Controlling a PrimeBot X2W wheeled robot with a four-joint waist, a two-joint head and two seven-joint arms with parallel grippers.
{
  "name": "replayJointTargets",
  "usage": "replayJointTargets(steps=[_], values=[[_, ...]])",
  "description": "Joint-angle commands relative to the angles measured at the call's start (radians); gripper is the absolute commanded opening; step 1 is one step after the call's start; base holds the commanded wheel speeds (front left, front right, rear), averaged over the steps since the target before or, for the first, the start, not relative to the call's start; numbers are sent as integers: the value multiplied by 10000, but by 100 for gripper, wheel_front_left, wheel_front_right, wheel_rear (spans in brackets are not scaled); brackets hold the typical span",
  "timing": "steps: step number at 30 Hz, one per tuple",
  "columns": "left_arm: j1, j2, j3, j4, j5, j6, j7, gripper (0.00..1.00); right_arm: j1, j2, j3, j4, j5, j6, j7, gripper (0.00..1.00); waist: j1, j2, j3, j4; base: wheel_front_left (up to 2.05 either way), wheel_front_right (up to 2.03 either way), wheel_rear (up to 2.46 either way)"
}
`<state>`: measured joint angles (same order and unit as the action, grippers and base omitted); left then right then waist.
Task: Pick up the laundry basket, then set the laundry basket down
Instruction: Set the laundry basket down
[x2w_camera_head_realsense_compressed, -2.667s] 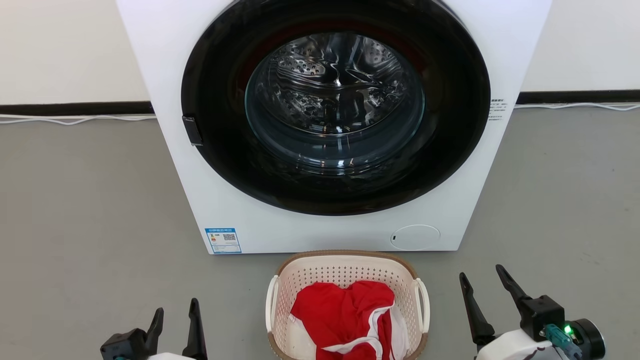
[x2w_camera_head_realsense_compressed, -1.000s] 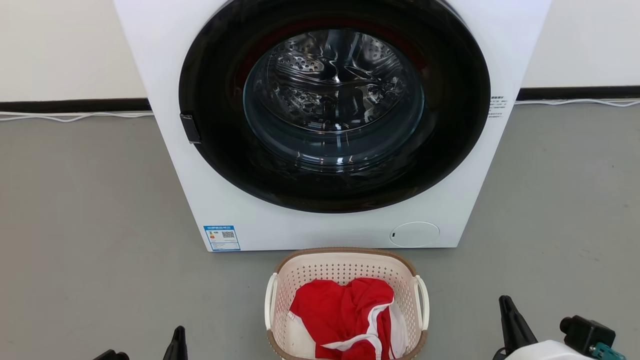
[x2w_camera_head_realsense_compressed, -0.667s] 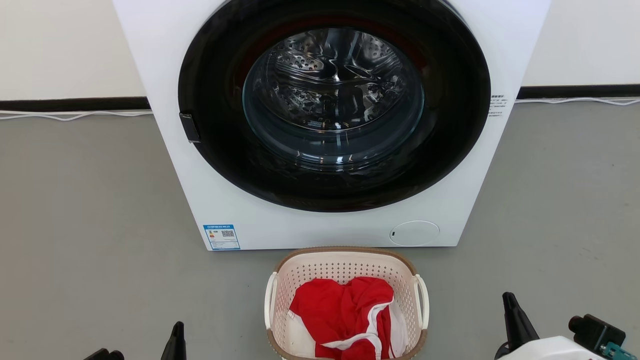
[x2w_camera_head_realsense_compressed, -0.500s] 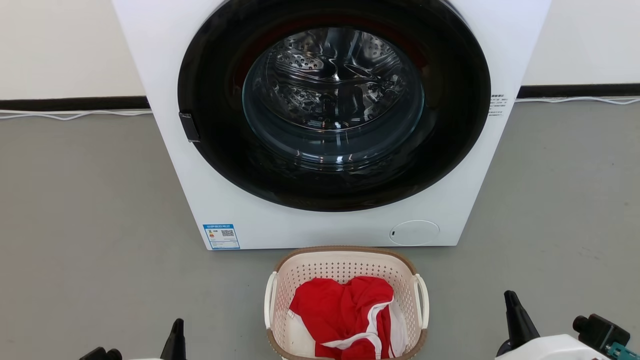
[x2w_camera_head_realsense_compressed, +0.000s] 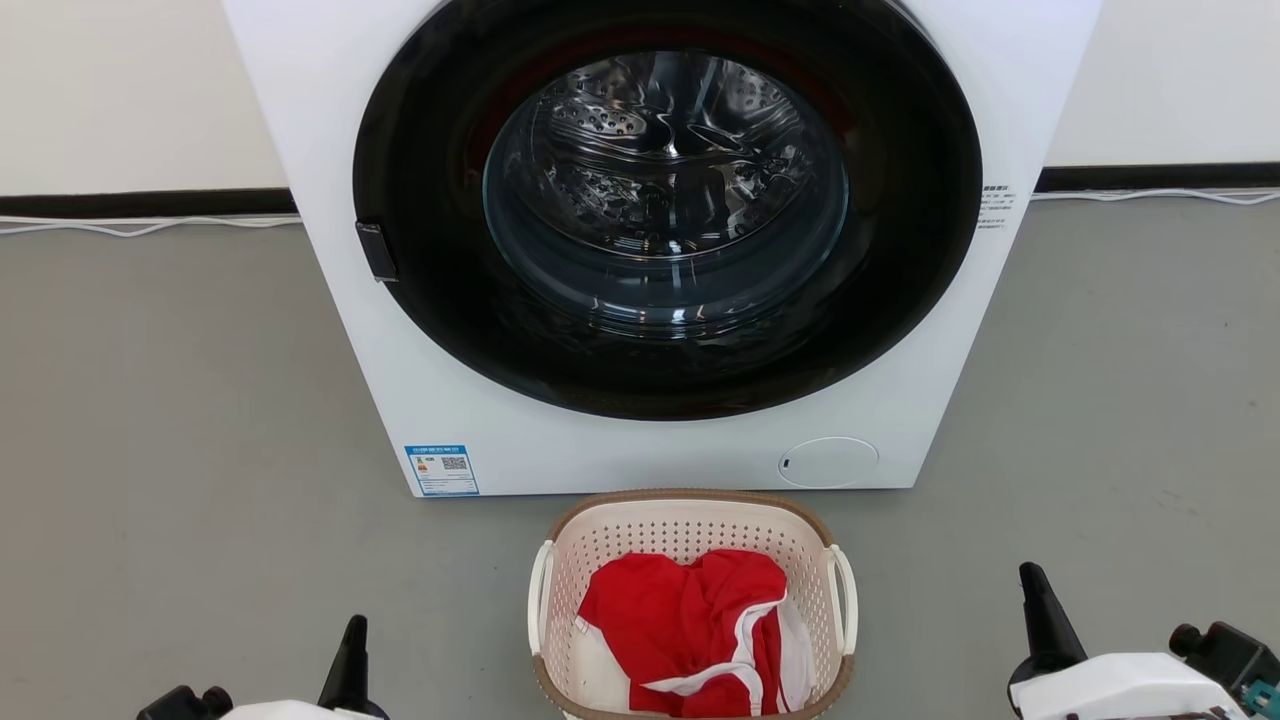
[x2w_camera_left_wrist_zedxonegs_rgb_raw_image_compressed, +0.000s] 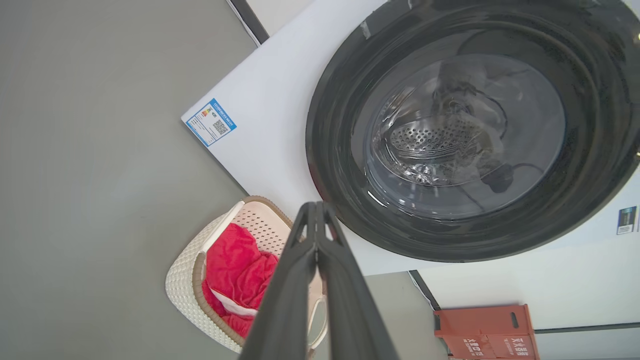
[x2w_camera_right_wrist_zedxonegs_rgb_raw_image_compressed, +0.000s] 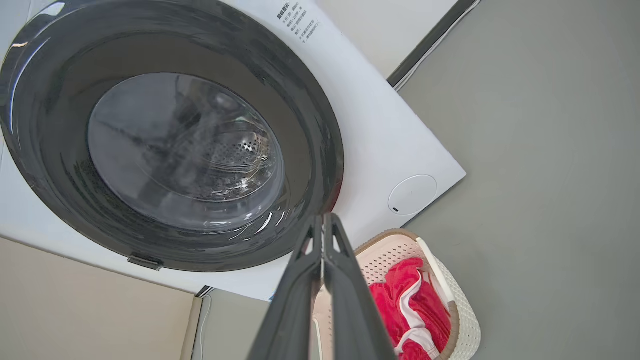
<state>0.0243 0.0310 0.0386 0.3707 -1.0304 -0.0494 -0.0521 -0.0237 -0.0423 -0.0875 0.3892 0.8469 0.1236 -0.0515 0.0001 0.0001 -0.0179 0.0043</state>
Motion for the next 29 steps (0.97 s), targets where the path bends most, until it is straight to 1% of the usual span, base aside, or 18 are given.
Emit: replayJointTargets(steps=[1,29], values=[[-614,96,226,-343,-332,-131,68,0,-466,-57,99,-373,388,50,96,0,-1,-1,5,-1,0,0,0],[-970,144,490,-798,-3062,-473,862,0,-654,-68,-80,-909,4011,61,871,0,-1,-1,108,-22,0,0,0]])
